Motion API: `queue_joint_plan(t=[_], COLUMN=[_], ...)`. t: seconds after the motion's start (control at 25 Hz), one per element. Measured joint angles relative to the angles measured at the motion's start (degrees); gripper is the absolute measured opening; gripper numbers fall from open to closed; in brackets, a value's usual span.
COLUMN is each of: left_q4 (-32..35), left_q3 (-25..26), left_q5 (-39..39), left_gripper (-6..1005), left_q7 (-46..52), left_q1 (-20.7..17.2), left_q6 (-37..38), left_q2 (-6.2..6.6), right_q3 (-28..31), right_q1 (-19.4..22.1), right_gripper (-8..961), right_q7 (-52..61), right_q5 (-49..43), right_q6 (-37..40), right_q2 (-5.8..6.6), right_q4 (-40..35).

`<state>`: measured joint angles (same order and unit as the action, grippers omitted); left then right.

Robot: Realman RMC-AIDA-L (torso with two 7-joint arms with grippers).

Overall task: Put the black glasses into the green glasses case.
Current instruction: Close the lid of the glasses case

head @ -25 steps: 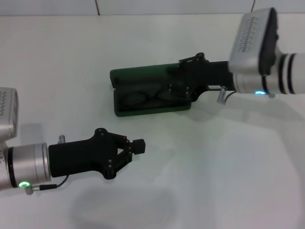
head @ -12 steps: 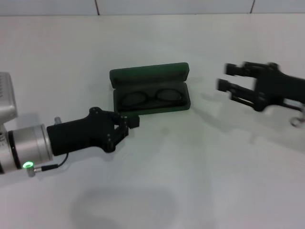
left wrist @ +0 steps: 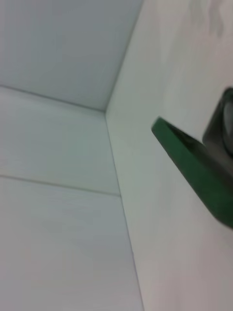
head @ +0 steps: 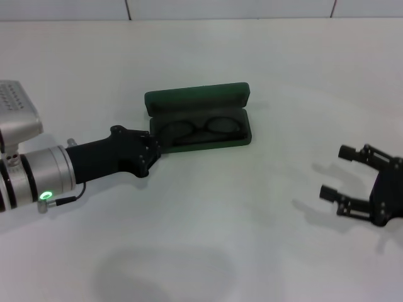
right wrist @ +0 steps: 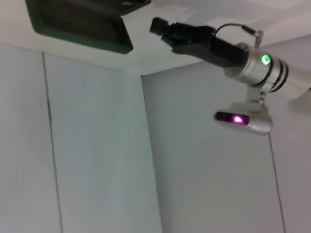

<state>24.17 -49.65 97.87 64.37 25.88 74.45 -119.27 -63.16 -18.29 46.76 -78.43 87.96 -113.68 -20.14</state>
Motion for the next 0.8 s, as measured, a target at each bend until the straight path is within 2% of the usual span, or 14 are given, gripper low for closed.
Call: queue_joint_plan(t=[0.2, 0.8], left_q4=[0.0, -0.7], left_q3=[0.0, -0.6], left_q5=[0.0, 0.7], left_gripper=[-1, 0], left_q7=[-0.2, 5.7], left_q1=[1.2, 5.3], left_q6=[-3.1, -15.1], left_q2=[-0.07, -0.2], right_q3=[-0.1, 0.0], right_q1=[0.2, 0.0], right_gripper=[872, 868], right_q7=[-3.1, -3.4], right_q5=[-0.1, -0.7], right_q6=[-0.4, 0.2], right_q2=[-0.38, -0.41], right_q4=[3.3, 3.7])
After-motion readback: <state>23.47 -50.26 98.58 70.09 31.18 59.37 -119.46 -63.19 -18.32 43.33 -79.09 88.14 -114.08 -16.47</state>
